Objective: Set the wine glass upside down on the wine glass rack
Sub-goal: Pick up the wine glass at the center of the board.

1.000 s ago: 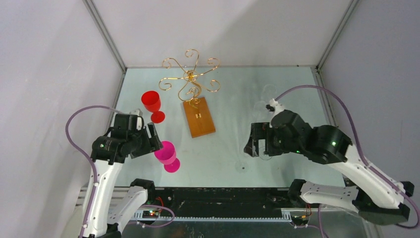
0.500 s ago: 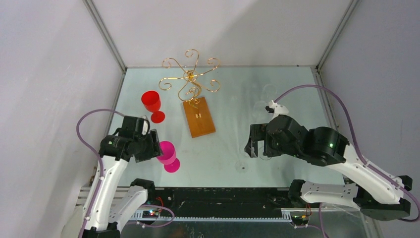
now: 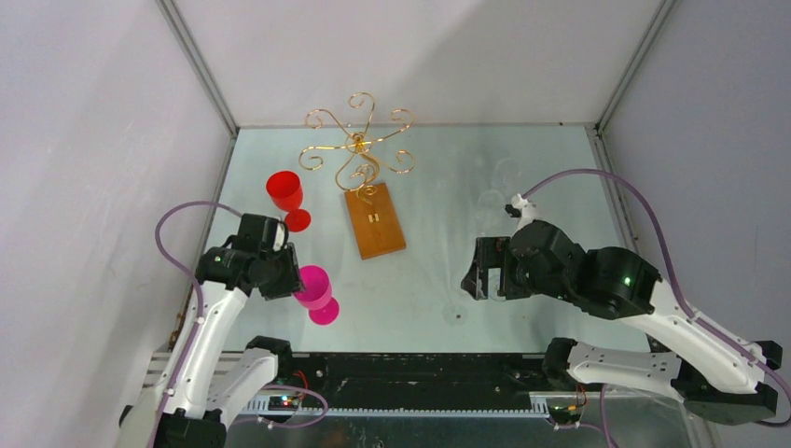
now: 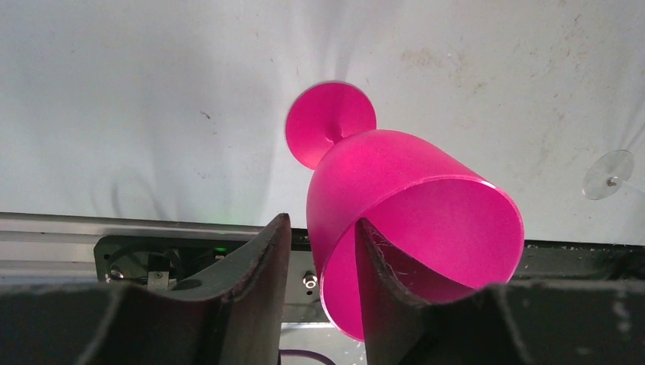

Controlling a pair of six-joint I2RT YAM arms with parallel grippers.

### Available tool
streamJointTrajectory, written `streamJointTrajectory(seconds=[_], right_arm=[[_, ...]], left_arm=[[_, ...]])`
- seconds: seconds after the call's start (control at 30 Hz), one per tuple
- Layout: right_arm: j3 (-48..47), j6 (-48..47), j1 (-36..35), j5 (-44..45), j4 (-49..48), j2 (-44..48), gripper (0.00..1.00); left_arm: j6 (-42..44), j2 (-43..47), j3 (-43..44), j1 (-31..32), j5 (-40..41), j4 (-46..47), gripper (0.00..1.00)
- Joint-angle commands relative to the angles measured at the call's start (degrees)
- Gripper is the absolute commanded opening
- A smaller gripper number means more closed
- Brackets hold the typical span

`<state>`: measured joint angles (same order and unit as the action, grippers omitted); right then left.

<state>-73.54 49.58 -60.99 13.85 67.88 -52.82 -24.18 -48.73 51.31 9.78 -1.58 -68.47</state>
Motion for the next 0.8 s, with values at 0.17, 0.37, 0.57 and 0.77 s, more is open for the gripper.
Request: streamJointTrajectory(seconds=[0.17,0.37,0.57,0.77], right_arm=[[3.42,1.5,3.13,-4.37,-6.06,4.09,1.0],[3.49,1.76,3.59,-4.67,-6.18,4.48,1.0],[3.47,1.85,4.02,-4.64,-6.69,5.19,1.0],[3.47,2.16,4.31,-4.56,-6.28,5.76,1.0]], left_arm=[[1.79,0.05,0.1,0.33,1.04,0.37,0.31],[1.81,0.45,0.28,0.4,0.83,-0.14,0.23],[2.12,0.78,1.34,0.41,0.56,-0.91,0.17],[1.71,3.22,2.04,0.41,-1.86,0.04,0.14]])
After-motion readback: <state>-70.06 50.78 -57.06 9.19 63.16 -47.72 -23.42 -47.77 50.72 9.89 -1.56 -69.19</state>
